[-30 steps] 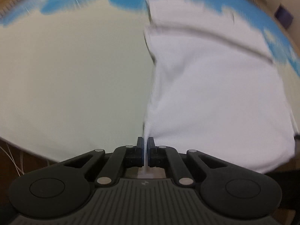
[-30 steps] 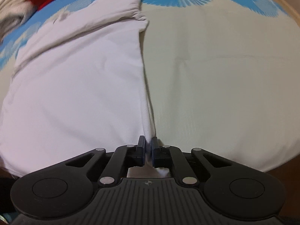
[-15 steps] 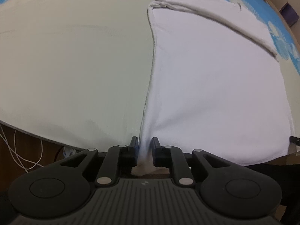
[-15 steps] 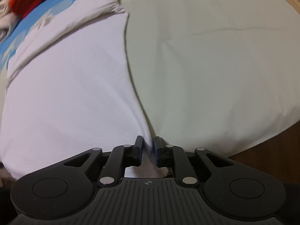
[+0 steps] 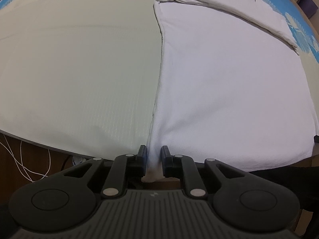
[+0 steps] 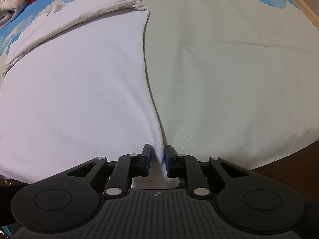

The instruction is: Fold small clothes

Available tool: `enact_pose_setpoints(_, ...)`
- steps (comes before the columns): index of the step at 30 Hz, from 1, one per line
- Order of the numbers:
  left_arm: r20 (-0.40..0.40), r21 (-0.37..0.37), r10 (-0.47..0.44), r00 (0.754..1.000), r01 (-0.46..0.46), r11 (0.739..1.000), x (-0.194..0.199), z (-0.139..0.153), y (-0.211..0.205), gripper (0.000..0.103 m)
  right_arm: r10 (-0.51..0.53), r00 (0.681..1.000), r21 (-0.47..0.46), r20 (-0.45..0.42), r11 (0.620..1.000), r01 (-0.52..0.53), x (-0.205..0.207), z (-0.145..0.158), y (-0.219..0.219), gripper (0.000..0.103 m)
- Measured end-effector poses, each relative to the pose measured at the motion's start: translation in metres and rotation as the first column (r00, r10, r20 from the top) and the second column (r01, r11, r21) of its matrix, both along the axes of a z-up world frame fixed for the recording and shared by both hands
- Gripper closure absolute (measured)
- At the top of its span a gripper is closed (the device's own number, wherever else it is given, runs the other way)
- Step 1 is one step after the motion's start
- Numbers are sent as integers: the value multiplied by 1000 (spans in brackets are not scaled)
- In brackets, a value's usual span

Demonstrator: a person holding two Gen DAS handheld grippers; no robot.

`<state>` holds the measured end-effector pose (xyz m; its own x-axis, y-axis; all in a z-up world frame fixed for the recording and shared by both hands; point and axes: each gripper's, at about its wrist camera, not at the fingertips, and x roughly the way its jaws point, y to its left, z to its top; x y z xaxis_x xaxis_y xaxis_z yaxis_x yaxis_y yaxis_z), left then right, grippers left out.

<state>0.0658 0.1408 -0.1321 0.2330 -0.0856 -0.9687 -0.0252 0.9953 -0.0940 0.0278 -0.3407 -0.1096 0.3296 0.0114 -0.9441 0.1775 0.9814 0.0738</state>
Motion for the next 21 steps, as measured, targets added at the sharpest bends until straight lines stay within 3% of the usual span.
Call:
enact_pose_setpoints(16,7,9,-10,1000,10,1000,-2,2,-4,88,8,1000,-16,11,1000,-8,0,0,14,88)
enact_pose_setpoints(18,10,12,-21,1000,21,1000,-2,2,-6,92,12,1000,-11,25,1000,-12,-1,2,15,96)
enact_pose_setpoints(21,27,11,-32,999,32,999,-3,6,-7,97,11,996,2,84,1000,-12,-1,9,15,98)
